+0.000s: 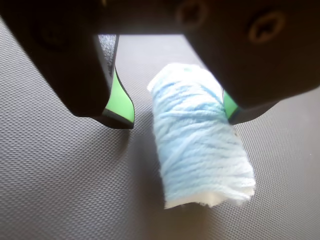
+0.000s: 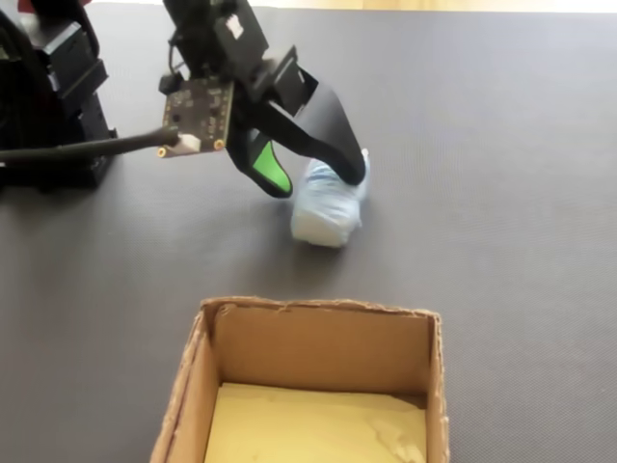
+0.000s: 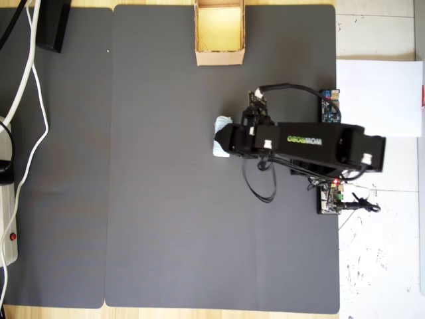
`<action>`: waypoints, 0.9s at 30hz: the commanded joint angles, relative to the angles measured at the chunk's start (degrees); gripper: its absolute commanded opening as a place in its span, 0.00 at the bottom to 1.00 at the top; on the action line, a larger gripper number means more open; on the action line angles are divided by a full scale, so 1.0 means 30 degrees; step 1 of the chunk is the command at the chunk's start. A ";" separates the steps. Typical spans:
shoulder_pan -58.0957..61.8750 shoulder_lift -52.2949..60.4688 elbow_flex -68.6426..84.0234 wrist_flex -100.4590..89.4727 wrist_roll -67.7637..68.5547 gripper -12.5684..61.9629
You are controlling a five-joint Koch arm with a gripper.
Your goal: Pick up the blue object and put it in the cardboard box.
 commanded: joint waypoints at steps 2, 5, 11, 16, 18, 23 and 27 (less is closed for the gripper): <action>-0.0205 -0.0703 -0.1318 -0.0146 0.1523 0.63; -0.0205 -0.1465 -0.1494 -0.0352 0.1553 0.63; -0.0176 -0.1816 -0.1377 -0.1758 0.1670 0.49; -0.0146 -0.1729 -0.0059 -0.5479 0.1611 0.29; -0.0117 -0.1406 0.1025 -0.7998 0.1611 0.23; -0.0146 0.0000 0.3311 -1.1191 0.1963 0.23; 0.0059 0.1523 0.5127 -1.3711 0.1992 0.23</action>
